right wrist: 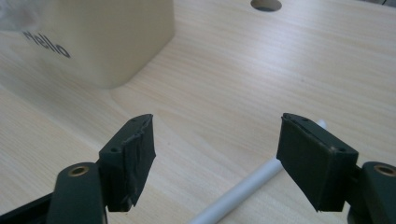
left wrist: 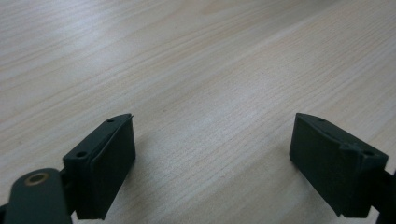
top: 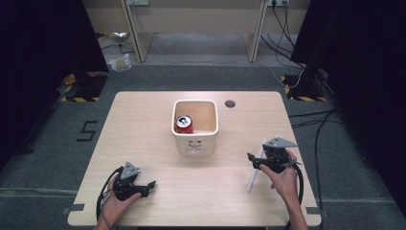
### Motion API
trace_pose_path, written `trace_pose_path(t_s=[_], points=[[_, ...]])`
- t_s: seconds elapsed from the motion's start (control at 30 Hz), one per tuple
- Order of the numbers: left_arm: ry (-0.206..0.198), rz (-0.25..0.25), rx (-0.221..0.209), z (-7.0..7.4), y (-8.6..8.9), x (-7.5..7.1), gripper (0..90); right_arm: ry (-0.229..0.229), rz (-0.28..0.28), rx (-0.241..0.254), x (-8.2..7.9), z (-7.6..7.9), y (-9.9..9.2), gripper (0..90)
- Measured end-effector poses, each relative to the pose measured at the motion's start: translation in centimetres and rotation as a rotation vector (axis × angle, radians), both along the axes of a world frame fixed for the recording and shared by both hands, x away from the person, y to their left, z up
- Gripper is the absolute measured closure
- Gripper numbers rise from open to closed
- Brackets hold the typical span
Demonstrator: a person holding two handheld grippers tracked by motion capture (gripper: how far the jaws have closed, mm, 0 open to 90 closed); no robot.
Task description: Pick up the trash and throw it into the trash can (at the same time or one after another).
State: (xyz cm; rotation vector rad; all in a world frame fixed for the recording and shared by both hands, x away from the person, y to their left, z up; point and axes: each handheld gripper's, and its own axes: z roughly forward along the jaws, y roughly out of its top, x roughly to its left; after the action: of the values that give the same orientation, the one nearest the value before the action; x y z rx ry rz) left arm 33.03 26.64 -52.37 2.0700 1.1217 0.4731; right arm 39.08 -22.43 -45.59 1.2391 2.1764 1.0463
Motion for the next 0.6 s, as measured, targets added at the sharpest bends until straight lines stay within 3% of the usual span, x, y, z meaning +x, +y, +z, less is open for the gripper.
trace_pose_path(t_s=[0.37,0.6], points=[[0.002,-0.001,0.002,0.0,0.0,0.0,13.5,0.088,-0.023,-0.046,0.7,-3.0,-0.5,35.3],[0.003,-0.001,0.003,0.0,0.0,0.0,13.5,0.112,-0.056,-0.073,1.0,-4.1,-0.9,36.6]])
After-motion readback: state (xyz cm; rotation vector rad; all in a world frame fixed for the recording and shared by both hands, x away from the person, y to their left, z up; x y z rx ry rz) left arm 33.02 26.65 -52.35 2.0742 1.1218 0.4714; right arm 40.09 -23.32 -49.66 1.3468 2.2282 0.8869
